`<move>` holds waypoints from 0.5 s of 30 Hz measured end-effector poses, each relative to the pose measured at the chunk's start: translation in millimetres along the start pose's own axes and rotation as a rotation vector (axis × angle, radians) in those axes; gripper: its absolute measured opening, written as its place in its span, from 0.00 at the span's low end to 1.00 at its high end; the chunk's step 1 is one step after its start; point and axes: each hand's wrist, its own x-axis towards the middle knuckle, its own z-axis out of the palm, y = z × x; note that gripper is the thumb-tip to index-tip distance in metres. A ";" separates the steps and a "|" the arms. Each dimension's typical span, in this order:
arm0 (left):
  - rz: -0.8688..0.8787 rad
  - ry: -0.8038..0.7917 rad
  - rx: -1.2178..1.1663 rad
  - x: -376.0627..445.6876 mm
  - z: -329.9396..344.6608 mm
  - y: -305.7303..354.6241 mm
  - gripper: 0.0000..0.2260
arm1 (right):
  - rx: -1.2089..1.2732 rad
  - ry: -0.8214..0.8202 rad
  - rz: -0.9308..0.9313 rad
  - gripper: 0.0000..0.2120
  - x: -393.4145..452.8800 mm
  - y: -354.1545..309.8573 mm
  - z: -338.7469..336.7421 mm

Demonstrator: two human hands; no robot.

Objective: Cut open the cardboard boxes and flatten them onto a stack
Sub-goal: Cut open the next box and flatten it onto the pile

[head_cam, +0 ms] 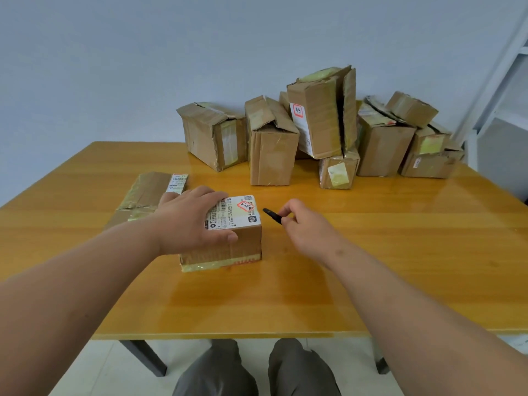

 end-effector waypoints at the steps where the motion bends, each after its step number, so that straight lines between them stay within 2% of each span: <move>1: 0.002 -0.016 0.023 1.1 -2.4 0.7 0.55 | -0.014 0.025 -0.026 0.07 1.4 0.7 0.3; 5: -0.021 -0.113 0.164 9.8 -14.7 13.9 0.44 | -0.054 0.091 -0.089 0.05 5.2 1.3 0.1; 8: -0.070 -0.149 0.168 15.1 -10.5 23.5 0.49 | -0.047 0.111 -0.129 0.03 6.4 1.7 0.6; 15: -0.013 -0.044 0.094 15.4 -1.8 20.7 0.53 | -0.040 0.117 -0.162 0.04 7.8 5.0 -0.2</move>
